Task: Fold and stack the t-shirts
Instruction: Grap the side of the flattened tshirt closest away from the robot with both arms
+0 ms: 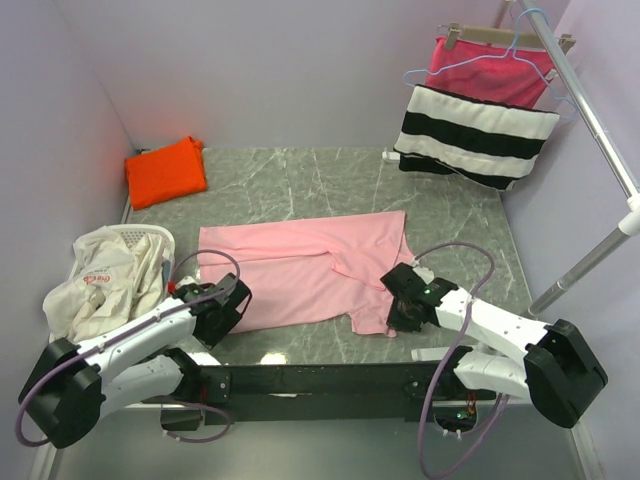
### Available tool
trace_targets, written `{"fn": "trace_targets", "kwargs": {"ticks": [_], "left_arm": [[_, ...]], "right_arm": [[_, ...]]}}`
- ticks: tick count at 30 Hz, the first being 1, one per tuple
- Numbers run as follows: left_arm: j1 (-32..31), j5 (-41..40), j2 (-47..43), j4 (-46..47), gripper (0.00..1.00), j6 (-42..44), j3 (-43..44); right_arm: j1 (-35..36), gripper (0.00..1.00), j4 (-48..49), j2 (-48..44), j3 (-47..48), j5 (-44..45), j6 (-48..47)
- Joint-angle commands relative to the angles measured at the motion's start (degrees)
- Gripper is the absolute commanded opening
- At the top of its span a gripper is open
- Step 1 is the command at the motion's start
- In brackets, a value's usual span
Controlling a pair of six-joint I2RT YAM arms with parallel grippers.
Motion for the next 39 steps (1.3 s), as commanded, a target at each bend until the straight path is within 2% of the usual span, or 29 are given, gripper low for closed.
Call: {"fn": "trace_targets", "kwargs": {"ticks": [1, 5, 8, 11, 12, 14, 28, 39], "left_arm": [[-0.3, -1.4, 3.2, 0.9, 0.60, -0.9, 0.7], [-0.3, -2.8, 5.1, 0.8, 0.55, -1.6, 0.9], [-0.3, -4.0, 4.9, 0.9, 0.43, -1.9, 0.7], [-0.3, -4.0, 4.2, 2.5, 0.27, -1.6, -0.1], [-0.2, -4.1, 4.0, 2.7, 0.16, -1.3, -0.4], [-0.3, -3.9, 3.5, 3.5, 0.01, -1.1, -0.8], [-0.3, -4.5, 1.4, 4.1, 0.01, 4.9, 2.7], [-0.3, -9.3, 4.7, 0.0, 0.01, 10.0, 13.2]], "right_arm": [[0.4, 0.00, 1.7, 1.0, 2.5, 1.4, -1.9], [0.3, 0.00, 1.6, 1.4, 3.0, 1.6, -2.4], [0.3, 0.00, 1.7, 0.6, 2.9, 1.5, -2.3], [0.3, 0.00, 1.6, -1.4, 2.7, 1.6, -2.3], [0.3, 0.00, 1.5, -1.8, 2.7, 1.7, -2.3], [0.4, 0.00, 1.0, -3.7, 2.8, 1.9, -2.6], [0.0, 0.00, -1.4, -13.6, 8.3, 7.9, -4.1], [-5.3, 0.00, 1.6, -7.4, 14.7, 10.3, -11.4]]}}
